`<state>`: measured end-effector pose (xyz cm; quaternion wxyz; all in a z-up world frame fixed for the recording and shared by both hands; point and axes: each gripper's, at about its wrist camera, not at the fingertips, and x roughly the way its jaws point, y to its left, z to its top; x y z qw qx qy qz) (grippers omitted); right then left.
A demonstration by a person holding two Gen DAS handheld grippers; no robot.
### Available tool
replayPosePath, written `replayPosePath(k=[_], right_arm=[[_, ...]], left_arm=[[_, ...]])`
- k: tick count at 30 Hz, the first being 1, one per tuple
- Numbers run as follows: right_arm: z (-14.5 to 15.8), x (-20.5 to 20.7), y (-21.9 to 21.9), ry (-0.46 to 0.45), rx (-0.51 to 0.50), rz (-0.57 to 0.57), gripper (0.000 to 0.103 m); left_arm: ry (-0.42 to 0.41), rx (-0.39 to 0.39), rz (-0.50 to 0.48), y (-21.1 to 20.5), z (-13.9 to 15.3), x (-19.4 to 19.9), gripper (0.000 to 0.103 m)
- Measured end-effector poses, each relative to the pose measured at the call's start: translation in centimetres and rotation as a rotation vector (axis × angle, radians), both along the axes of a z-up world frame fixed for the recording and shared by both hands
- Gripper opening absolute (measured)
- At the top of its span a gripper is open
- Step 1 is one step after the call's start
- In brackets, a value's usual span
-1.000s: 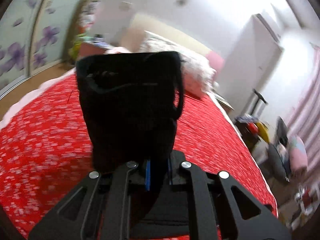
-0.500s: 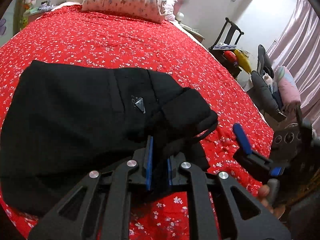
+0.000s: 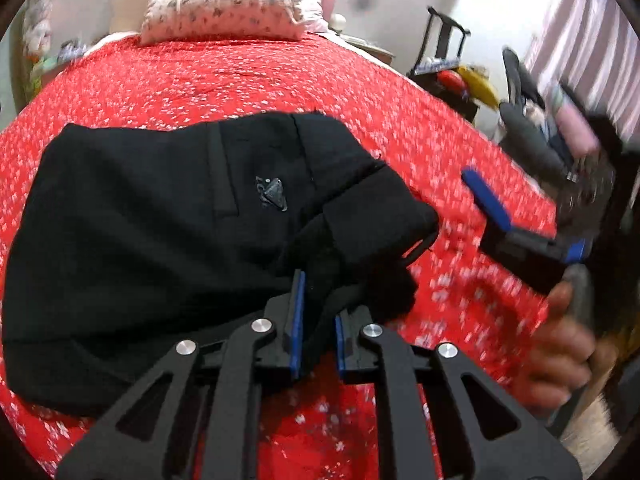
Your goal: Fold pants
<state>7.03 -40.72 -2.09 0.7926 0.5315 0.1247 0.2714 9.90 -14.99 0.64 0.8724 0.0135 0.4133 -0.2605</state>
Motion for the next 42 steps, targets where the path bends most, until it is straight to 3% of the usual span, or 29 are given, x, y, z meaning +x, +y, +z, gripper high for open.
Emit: replayPosePath(k=[2,7,11,12,13,14,16,18,22,24,27,29,30,31,32,35,42], right_arm=[[0.0,0.2,0.2,0.003,-0.008,0.004,0.099],[0.3,0.6,1.1,0.013,-0.06,0.025,0.099],[1.2,0.7,2.1,0.016,-0.185,0.028,0.098],[1.5,0.7,2.3,0.008,-0.213,0.031,0.097],[2.0,0.6,2.8,-0.005,-0.256,0.035,0.094],[2.6,0.5,3.4,-0.024,-0.309,0.041,0.094],[3.8,0.1,4.8,-0.055,-0.427,0.05,0.091],[4.6,-0.2,6.5,-0.069,-0.562,0.051,0.09],[4.1,0.5,9.0,0.002,-0.75,0.061,0.077],[3.1,1.2,9.7,0.061,-0.798,0.093,0.068],[2.2,1.7,10.6,0.103,-0.847,0.123,0.054],[2.0,1.7,11.2,0.113,-0.9,0.103,0.046],[2.0,1.6,11.2,0.116,-0.914,0.093,0.033],[2.0,1.4,10.9,0.125,-0.922,0.077,0.029],[2.0,1.6,10.7,0.132,-0.905,0.076,0.018],[1.3,2.0,9.0,0.18,-0.834,0.074,0.015],[0.1,2.2,8.5,0.279,-0.806,0.083,0.015]], left_arm=[[-0.052,0.064,-0.028,-1.0,0.1,-0.9,0.011],[-0.083,0.102,-0.035,-1.4,-0.5,-0.9,0.014],[-0.088,0.102,-0.012,-1.3,0.2,-1.6,0.026],[-0.082,0.094,-0.018,-1.2,0.5,-1.7,0.031],[-0.074,0.058,-0.043,-0.8,0.9,-2.2,0.052],[-0.084,-0.015,-0.081,-0.1,1.6,-3.0,0.079],[-0.132,-0.114,-0.131,1.2,2.9,-4.7,0.09],[-0.15,-0.155,-0.167,2.2,3.8,-5.9,0.091],[-0.179,-0.213,0.038,7.3,4.2,-4.9,0.097],[-0.138,-0.204,0.212,10.3,3.7,-2.9,0.097],[-0.04,-0.246,0.339,13.1,2.5,-0.7,0.097],[-0.002,-0.24,0.369,13.6,1.7,0.1,0.097],[0.001,-0.226,0.372,13.5,1.5,0.5,0.097],[-0.013,-0.194,0.37,13.2,1.3,0.7,0.097],[-0.021,-0.174,0.367,12.9,1.3,0.7,0.097],[-0.027,-0.13,0.368,12.2,0.6,0.7,0.097],[-0.04,-0.158,0.371,13.2,0.1,0.0,0.097]])
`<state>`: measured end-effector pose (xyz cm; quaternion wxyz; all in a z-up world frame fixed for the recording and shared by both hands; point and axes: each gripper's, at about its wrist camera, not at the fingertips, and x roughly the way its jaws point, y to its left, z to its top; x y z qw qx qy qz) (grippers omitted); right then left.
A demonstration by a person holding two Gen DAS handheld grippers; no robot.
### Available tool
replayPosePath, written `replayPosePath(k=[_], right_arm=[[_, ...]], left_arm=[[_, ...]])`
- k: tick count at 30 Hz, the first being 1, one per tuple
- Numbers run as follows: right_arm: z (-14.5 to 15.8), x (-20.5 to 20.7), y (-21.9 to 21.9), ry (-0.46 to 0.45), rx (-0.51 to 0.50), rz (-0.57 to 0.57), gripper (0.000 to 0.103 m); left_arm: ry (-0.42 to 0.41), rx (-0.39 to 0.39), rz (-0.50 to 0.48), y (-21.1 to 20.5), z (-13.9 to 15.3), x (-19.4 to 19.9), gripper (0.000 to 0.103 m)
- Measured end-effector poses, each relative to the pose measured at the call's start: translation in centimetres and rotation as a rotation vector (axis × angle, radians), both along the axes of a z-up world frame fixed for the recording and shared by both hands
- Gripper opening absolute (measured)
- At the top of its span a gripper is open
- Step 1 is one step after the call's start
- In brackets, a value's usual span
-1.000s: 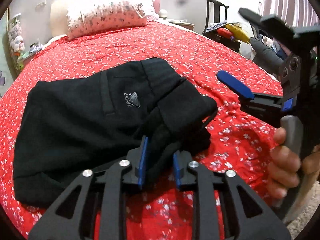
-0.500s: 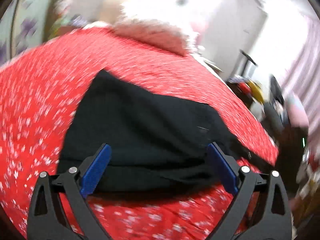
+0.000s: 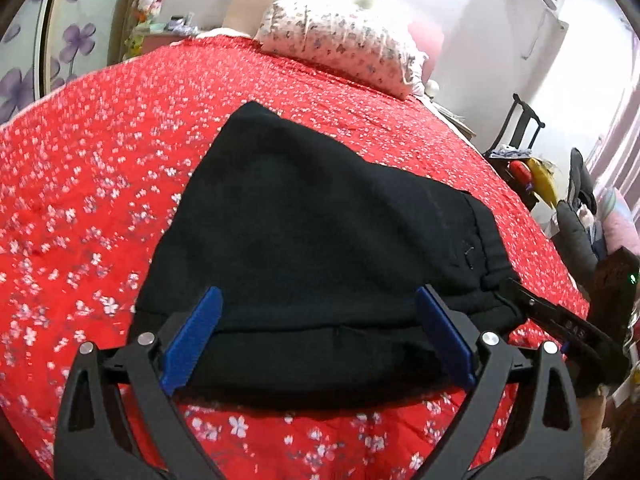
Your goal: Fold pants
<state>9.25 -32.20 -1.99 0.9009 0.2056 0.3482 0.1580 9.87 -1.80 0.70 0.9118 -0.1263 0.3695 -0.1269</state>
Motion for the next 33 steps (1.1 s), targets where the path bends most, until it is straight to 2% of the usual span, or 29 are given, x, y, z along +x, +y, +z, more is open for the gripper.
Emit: replayPosePath(k=[1,3,5,7,10,12,14,18,19,22,24,26,28,32,33], right_arm=[[0.0,-0.1,0.0,0.0,-0.001,0.008,0.016],[0.9,-0.6,-0.2,-0.007,-0.002,0.011,0.03],[2.3,-1.2,-0.9,-0.046,-0.014,-0.02,0.052],[3.9,-1.1,-2.1,-0.118,0.018,-0.043,0.069],[5.5,2.2,-3.6,-0.087,0.055,-0.035,0.065],[5.8,5.7,-4.2,-0.018,0.062,-0.038,0.056],[5.1,9.2,-4.2,0.075,0.093,-0.021,0.046],[3.0,12.9,-3.2,0.202,0.094,-0.011,0.04],[2.5,13.4,-2.9,0.223,0.098,-0.004,0.027],[2.3,13.6,-1.5,0.195,0.042,0.026,0.012],[2.3,13.7,-1.4,0.171,-0.002,-0.008,0.011],[1.4,14.2,-2.2,0.202,0.055,-0.057,0.011],[0.6,14.2,-2.2,0.212,0.067,-0.087,0.011],[0.2,13.4,-2.3,0.21,0.075,-0.114,0.012],[0.5,13.3,-2.3,0.206,0.069,-0.104,0.016]], left_arm=[[-0.021,0.004,-0.004,0.1,0.5,-0.4,0.097],[-0.076,-0.021,-0.03,0.9,2.1,-0.6,0.097],[-0.118,-0.045,-0.044,1.7,3.7,-0.1,0.1],[-0.125,-0.074,-0.071,2.5,5.0,1.5,0.101],[-0.072,-0.129,-0.12,3.0,6.0,5.6,0.101],[-0.046,-0.165,-0.13,3.1,6.2,8.0,0.101],[0.01,-0.22,-0.139,3.1,5.7,10.8,0.101],[0.079,-0.249,-0.143,2.4,4.3,13.5,0.101],[0.091,-0.239,-0.143,2.1,3.8,14.0,0.101],[0.123,-0.202,-0.121,1.8,2.8,15.3,0.101],[0.141,-0.191,-0.072,2.2,2.1,15.9,0.101],[0.174,-0.254,-0.021,3.4,1.1,16.7,0.099],[0.184,-0.291,-0.003,3.9,0.6,16.6,0.098],[0.173,-0.24,-0.03,3.7,1.4,15.9,0.097],[0.166,-0.246,-0.04,3.8,1.8,15.3,0.097]])
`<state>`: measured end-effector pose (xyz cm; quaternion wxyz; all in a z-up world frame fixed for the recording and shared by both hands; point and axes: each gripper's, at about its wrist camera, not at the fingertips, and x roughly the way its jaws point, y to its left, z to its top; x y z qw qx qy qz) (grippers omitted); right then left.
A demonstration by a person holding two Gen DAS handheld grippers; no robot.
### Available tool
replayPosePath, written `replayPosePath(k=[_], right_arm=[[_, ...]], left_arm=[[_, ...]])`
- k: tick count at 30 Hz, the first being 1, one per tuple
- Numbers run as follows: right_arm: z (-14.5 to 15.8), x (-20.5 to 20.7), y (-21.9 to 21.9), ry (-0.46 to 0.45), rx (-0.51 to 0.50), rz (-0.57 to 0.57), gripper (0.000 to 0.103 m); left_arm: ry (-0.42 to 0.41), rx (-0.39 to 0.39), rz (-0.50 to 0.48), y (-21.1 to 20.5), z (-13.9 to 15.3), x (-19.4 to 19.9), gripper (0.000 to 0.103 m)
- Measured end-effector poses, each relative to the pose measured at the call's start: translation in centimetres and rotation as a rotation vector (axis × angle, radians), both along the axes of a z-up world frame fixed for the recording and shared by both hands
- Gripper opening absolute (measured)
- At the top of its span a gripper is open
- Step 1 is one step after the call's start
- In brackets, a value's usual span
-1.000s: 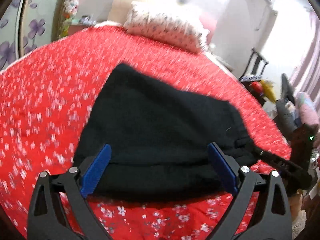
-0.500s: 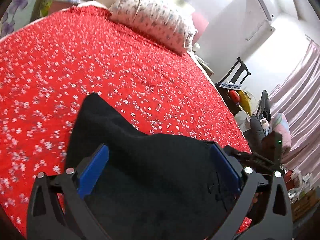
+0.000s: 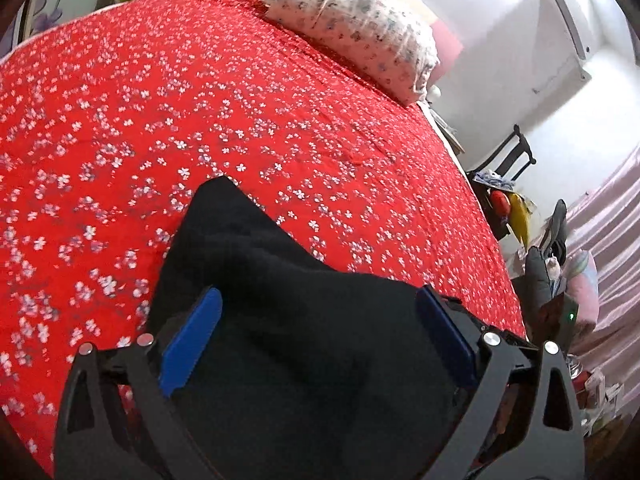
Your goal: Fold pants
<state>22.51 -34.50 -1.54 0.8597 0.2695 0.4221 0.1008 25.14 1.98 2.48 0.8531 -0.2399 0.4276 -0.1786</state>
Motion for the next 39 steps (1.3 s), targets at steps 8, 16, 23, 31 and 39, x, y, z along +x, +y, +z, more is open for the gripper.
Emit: replayPosePath(k=[8,16,23,31,39], right_arm=[[6.8,-8.5,1.0,-0.247,-0.009,0.158,0.032],[2.4,-13.1,8.8,-0.118,-0.28,0.356,0.039],[0.3,-14.0,6.2,-0.136,-0.069,0.259,0.038],[2.8,-14.7,6.3,-0.217,-0.109,0.266,0.05],[3.6,-10.3,-1.7,-0.1,0.07,0.071,0.089]], left_arm=[[-0.126,-0.02,-0.166,0.1,2.9,-7.9,0.099],[-0.073,0.084,-0.235,-2.4,-1.0,-12.2,0.1],[-0.09,0.114,-0.211,-3.0,-2.9,-12.7,0.1],[-0.238,0.085,-0.195,-1.2,-1.5,-15.3,0.101],[-0.305,0.029,-0.12,2.0,-2.0,-16.6,0.101]])
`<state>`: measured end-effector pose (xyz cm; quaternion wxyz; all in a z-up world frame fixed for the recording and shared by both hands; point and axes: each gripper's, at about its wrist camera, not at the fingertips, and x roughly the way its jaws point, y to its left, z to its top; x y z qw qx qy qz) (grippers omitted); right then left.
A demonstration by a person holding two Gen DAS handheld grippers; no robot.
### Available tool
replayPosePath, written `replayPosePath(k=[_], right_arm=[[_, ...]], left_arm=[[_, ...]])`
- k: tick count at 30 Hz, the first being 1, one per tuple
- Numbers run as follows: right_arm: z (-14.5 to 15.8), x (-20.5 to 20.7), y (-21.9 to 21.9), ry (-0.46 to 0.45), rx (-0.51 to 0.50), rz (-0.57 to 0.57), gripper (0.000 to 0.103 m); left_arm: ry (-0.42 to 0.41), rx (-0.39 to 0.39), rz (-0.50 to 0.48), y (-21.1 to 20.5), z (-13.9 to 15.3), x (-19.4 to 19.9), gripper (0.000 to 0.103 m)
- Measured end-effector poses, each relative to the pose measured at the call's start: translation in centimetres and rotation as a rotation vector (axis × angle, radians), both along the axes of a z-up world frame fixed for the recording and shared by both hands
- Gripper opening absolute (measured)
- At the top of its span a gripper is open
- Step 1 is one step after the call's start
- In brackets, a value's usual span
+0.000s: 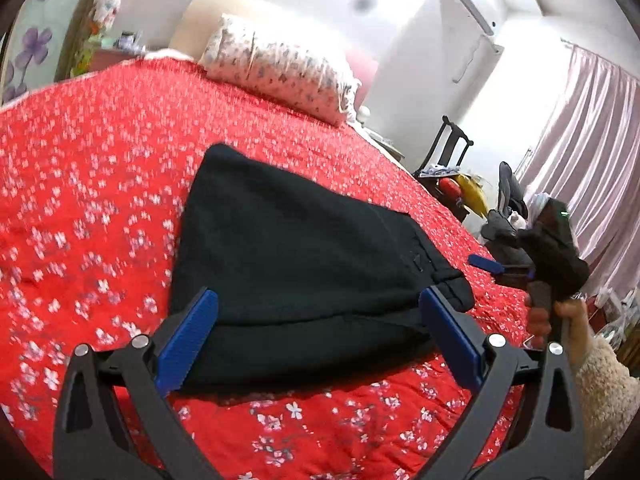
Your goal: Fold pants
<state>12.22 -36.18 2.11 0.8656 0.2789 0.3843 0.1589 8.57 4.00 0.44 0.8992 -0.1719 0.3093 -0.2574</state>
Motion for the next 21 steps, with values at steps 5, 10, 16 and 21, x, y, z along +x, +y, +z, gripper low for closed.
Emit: replayPosePath(k=[5,10,16,21], right_arm=[[-3.5,2.9,-0.5,0.158,0.085,0.022,0.081],[-5.0,3.5,0.9,0.208,0.083,0.065,0.076],[-6.4,4.0,1.0,0.25,0.084,0.058,0.077],[-6.4,4.2,1.4,0.244,0.104,0.106,0.076]], left_arm=[[0.017,-0.014,-0.009,0.3,-0.1,0.8,0.101],[0.024,-0.05,-0.006,0.9,-0.4,0.8,0.101],[0.028,-0.059,-0.003,0.6,-0.3,0.9,0.101],[0.035,-0.074,0.0,0.8,-0.4,1.0,0.101]])
